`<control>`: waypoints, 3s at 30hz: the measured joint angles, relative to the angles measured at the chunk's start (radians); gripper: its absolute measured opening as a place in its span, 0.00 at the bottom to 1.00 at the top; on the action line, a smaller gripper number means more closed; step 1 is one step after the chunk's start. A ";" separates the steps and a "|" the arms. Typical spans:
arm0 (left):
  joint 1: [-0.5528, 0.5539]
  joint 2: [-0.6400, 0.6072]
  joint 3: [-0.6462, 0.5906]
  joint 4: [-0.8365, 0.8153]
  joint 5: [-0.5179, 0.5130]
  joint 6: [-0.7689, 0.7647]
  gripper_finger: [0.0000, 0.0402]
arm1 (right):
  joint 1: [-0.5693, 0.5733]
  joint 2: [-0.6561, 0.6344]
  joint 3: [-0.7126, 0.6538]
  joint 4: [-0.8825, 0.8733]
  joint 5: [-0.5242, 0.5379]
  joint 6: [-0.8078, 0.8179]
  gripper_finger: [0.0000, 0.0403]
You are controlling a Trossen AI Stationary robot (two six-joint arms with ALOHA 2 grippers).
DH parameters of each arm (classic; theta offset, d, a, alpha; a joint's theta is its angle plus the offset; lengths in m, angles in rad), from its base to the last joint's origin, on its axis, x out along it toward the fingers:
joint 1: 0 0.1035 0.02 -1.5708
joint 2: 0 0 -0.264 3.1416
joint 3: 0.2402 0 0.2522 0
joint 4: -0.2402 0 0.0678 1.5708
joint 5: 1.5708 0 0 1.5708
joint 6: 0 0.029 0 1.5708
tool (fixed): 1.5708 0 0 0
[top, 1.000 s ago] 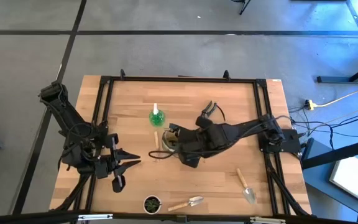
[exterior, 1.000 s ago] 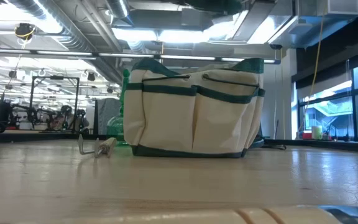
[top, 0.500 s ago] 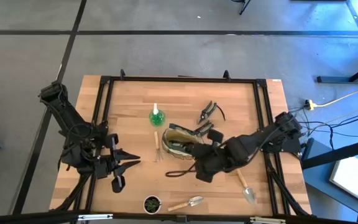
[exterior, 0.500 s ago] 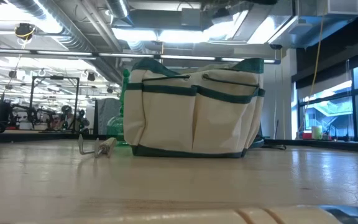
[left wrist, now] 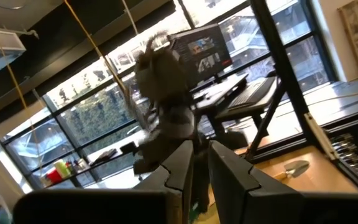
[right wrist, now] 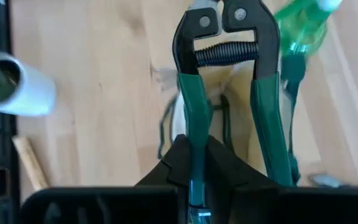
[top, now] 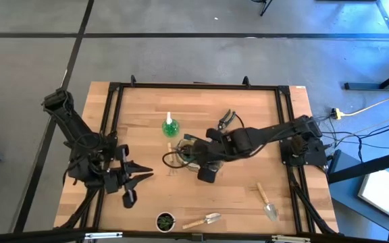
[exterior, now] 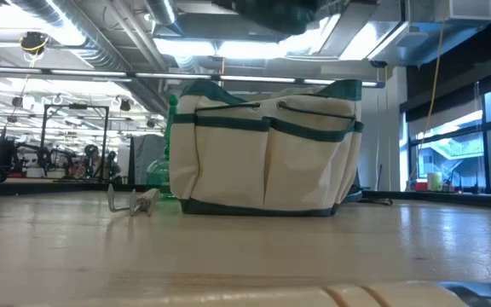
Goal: Pick & Place Garden tools in Gardening bag
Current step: Put the green pruning shears into the green gardening bag
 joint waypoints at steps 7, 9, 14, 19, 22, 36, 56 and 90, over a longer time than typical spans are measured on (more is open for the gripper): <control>-0.036 0.000 0.000 0.008 -0.002 0.008 0.11 | -0.011 0.002 -0.160 0.069 -0.059 -0.009 0.06; -0.037 0.000 0.000 0.015 -0.002 0.015 0.11 | -0.011 0.002 -0.180 0.103 -0.062 -0.013 0.06; -0.036 0.000 0.000 0.017 -0.002 0.028 0.11 | -0.021 0.002 -0.235 0.169 -0.087 -0.050 0.06; -0.036 0.000 0.000 0.017 -0.002 0.030 0.11 | -0.051 0.002 -0.253 0.175 -0.074 -0.050 0.06; -0.036 0.000 0.000 0.017 -0.002 0.030 0.11 | -0.065 0.000 -0.253 0.187 -0.065 -0.050 0.06; -0.036 0.000 0.000 0.012 -0.002 0.017 0.10 | -0.074 -0.019 -0.269 0.039 -0.038 0.059 0.06; -0.036 0.000 0.000 0.013 -0.002 0.016 0.10 | -0.030 -0.091 -0.280 0.042 0.030 0.030 0.06; 0.005 0.000 0.000 0.009 -0.001 -0.003 0.09 | -0.165 -0.084 -0.412 0.165 -0.187 -0.039 0.06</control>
